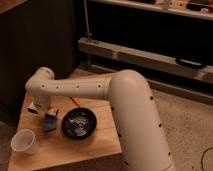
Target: Place the eraser on the white sponge
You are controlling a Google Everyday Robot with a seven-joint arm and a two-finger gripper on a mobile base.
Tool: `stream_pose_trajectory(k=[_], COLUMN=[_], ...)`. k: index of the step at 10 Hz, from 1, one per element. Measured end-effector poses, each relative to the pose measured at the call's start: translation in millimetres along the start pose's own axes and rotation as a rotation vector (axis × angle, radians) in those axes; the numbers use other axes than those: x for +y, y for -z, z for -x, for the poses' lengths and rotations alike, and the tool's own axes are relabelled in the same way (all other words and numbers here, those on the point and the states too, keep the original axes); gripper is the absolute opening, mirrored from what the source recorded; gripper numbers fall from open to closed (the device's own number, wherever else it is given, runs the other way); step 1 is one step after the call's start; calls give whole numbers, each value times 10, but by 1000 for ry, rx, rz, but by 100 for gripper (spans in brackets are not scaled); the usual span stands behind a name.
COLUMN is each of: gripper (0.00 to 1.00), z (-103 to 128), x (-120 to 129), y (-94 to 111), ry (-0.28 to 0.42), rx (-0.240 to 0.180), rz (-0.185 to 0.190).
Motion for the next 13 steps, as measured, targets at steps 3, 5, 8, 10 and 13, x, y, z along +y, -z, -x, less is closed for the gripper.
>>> stream_pose_trajectory(k=[3, 5, 8, 10, 13], gripper=[19, 38, 71, 80, 80], z=[59, 50, 17, -4, 13], x=[-96, -129, -165, -193, -186], y=[-36, -21, -68, -120, -151], ry=[2, 10, 28, 34, 24], rx=[-32, -47, -84, -111, -126], rz=[-10, -10, -15, -20, -22])
